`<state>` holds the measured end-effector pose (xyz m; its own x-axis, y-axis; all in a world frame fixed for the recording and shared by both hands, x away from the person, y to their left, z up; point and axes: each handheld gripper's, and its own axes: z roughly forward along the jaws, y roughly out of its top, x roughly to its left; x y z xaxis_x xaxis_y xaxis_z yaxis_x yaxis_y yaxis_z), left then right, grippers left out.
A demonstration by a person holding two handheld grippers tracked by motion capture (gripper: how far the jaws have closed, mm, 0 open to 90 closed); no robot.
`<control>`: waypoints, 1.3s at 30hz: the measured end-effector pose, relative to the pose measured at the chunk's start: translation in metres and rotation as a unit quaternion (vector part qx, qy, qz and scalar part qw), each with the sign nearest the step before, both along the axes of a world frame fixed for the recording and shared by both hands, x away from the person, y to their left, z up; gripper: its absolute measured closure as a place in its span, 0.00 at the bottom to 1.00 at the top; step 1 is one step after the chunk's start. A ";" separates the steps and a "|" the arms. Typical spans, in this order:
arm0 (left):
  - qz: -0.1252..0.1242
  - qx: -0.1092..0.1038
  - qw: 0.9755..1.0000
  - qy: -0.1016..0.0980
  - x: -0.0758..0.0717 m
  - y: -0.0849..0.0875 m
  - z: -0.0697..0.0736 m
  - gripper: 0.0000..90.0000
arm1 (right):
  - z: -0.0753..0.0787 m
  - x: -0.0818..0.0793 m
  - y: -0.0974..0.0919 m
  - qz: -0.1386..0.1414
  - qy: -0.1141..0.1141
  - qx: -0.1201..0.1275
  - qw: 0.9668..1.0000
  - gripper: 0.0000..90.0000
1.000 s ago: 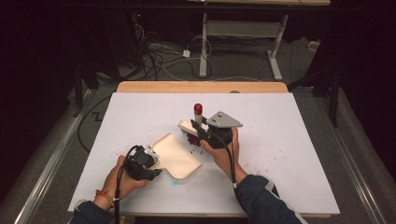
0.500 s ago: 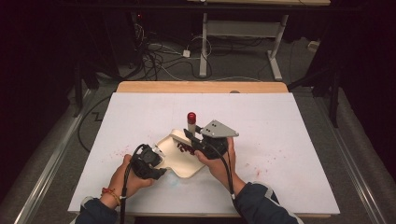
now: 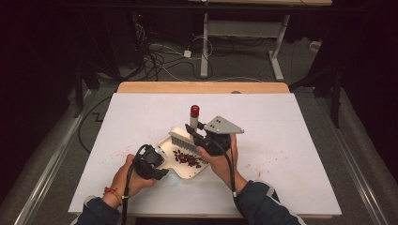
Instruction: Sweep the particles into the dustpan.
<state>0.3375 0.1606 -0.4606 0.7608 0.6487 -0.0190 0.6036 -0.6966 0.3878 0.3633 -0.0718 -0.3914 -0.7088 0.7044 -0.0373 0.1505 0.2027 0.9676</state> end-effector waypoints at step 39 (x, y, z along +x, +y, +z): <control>-0.006 0.015 1.000 0.000 -0.011 -0.006 -0.001 0.71 | -0.005 -0.075 -0.033 -0.017 0.006 -0.071 0.997 0.78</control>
<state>0.3267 0.1546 -0.4620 0.7679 0.6405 0.0007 0.5957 -0.7147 0.3665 0.2882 -0.1050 -0.3965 -0.6856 0.7165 -0.1289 0.1719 0.3314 0.9277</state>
